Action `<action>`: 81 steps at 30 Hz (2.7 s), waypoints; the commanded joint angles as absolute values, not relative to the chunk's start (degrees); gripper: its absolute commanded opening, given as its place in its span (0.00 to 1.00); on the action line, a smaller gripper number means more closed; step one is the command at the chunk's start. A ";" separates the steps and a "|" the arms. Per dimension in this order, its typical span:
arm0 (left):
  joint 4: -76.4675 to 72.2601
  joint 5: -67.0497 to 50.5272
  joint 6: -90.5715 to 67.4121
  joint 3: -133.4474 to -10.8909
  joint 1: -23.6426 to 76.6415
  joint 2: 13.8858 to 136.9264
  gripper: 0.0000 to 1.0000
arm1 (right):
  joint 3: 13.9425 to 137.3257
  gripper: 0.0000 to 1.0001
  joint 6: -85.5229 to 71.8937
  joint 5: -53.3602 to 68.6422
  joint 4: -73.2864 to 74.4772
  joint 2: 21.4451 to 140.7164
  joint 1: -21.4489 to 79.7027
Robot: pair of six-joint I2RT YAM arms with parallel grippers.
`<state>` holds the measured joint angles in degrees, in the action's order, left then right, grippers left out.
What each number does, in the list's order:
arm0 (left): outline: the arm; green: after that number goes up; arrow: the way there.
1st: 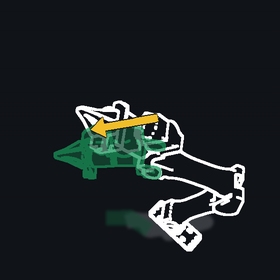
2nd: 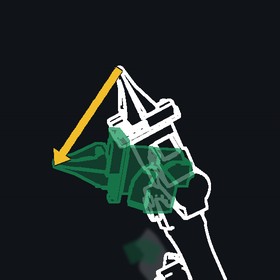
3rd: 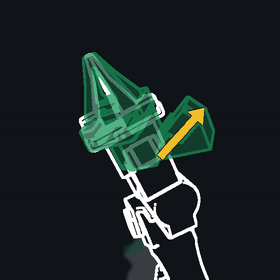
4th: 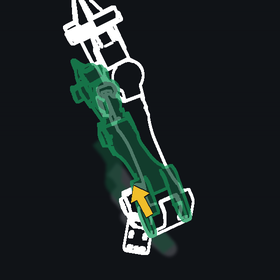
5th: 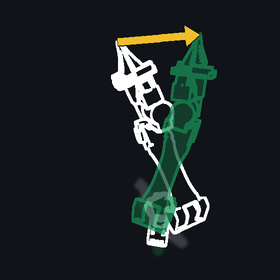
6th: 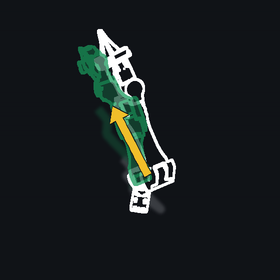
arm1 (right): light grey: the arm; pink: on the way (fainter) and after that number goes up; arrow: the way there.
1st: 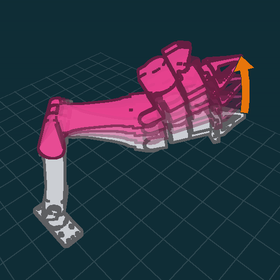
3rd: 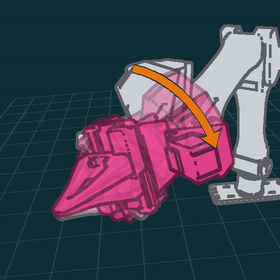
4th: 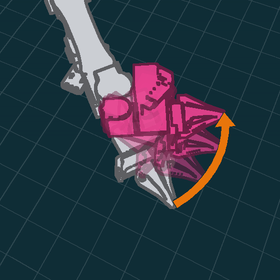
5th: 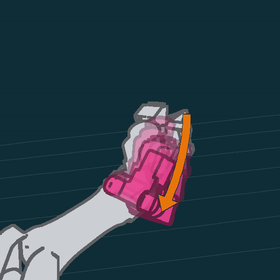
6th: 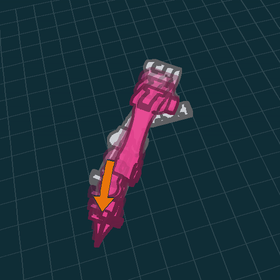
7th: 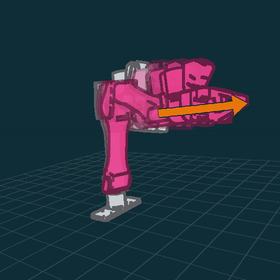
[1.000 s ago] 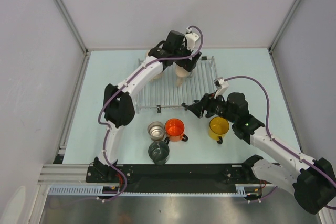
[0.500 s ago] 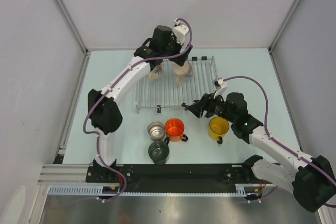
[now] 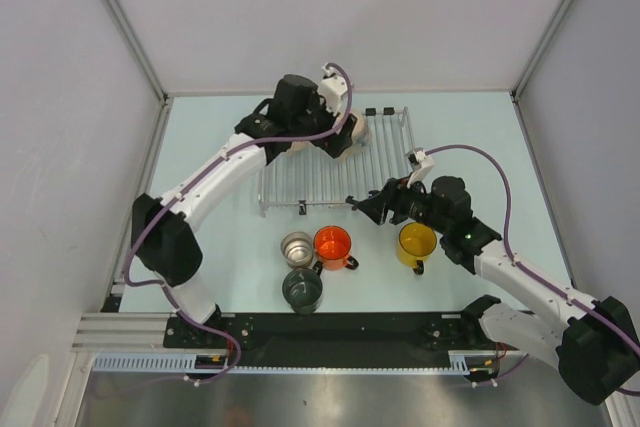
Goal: Load the cups into the dish rack
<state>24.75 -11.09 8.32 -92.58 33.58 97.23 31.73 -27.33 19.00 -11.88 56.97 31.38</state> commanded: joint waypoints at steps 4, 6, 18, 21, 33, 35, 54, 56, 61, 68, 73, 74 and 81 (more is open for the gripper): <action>23.73 -14.94 5.71 -95.71 34.98 103.79 1.00 | 31.46 0.70 -27.16 19.07 -13.62 55.02 30.94; 23.73 -15.55 5.54 -97.28 35.07 105.64 1.00 | 31.46 0.70 -27.16 19.25 -13.53 54.93 30.76; 23.20 -14.15 6.85 -96.60 34.98 102.33 1.00 | 31.46 0.69 -26.19 18.02 -12.04 54.23 29.62; 21.72 -11.79 9.14 -90.37 34.54 97.75 1.00 | 32.25 0.66 -24.79 12.58 -9.15 54.58 29.53; 18.90 -17.30 10.46 -73.39 22.42 87.54 1.00 | 41.91 0.62 -23.20 0.09 -1.51 62.22 32.69; 18.63 -17.84 10.55 -71.12 21.01 87.54 1.00 | 45.60 0.62 -22.07 -3.94 -0.36 65.64 33.66; 14.77 -21.35 14.24 -59.24 8.35 82.00 1.00 | 61.79 0.52 -16.70 -28.48 12.57 85.51 25.14; 14.59 -21.01 14.50 -59.50 7.65 83.05 1.00 | 61.79 0.51 -16.87 -28.13 12.39 86.48 24.18; 14.06 -20.48 14.24 -60.55 7.47 86.30 1.00 | 61.96 0.50 -16.70 -27.77 11.95 91.31 23.12; 12.83 -20.04 14.59 -60.21 7.29 88.85 0.99 | 60.56 0.34 -17.14 -26.54 12.04 93.08 21.88; 13.01 -20.13 15.20 -59.24 7.29 89.47 0.96 | 58.45 0.22 -18.37 -25.49 12.31 90.88 21.62; 13.01 -19.87 15.64 -58.98 7.29 89.30 0.96 | 57.32 0.22 -18.54 -25.31 12.30 90.36 21.62; 13.53 -20.74 17.05 -56.78 7.38 88.94 0.70 | 53.71 0.20 -19.51 -24.26 11.07 87.45 21.53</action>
